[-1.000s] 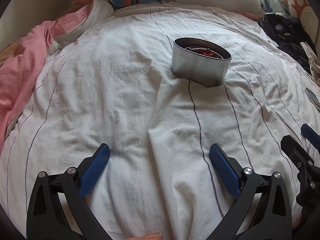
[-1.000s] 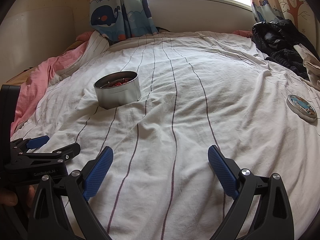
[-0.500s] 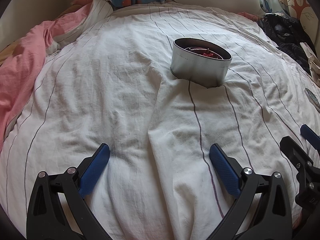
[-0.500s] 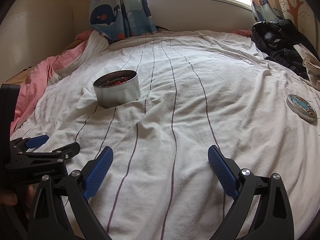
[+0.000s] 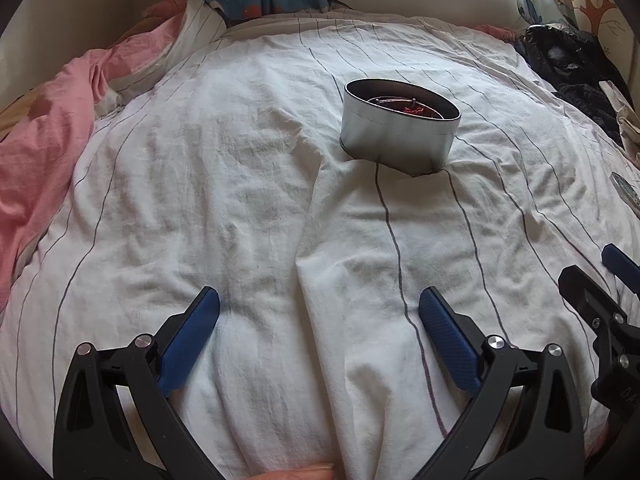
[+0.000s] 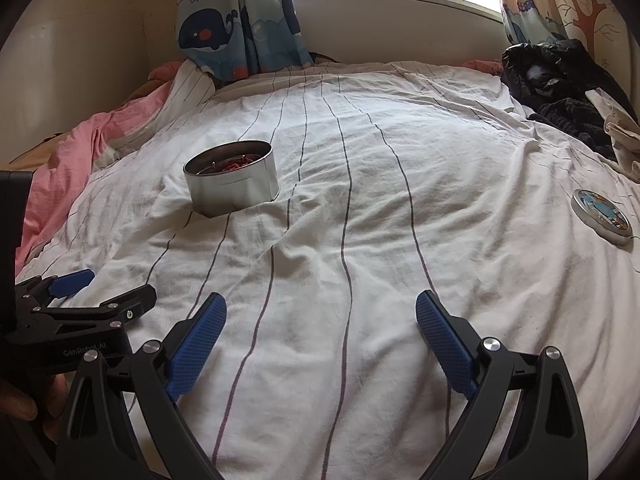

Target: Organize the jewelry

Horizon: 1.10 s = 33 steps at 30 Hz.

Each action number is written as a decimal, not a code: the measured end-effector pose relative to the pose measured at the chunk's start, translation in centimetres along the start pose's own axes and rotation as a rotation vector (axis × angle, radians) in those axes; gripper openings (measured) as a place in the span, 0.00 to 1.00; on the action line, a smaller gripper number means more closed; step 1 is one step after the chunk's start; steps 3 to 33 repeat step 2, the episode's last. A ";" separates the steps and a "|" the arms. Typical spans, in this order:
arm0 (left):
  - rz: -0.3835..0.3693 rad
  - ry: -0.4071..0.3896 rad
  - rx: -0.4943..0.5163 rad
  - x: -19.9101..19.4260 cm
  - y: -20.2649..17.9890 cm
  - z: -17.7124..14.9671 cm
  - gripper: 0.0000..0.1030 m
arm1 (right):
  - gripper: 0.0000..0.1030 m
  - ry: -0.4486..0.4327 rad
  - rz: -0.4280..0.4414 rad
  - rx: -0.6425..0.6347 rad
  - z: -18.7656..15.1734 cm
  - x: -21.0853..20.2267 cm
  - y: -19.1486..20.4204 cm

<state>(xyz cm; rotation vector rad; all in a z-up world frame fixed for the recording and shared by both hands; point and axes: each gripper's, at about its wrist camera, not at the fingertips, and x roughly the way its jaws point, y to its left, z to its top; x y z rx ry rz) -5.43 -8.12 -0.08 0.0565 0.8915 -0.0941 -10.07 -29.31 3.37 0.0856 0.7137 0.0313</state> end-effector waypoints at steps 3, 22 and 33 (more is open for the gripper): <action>0.006 -0.003 0.003 -0.1 -0.1 0.0 0.93 | 0.89 0.007 -0.003 -0.001 0.1 0.1 0.0; 0.006 -0.003 0.003 -0.1 -0.1 0.0 0.93 | 0.89 0.007 -0.003 -0.001 0.1 0.1 0.0; 0.006 -0.003 0.003 -0.1 -0.1 0.0 0.93 | 0.89 0.007 -0.003 -0.001 0.1 0.1 0.0</action>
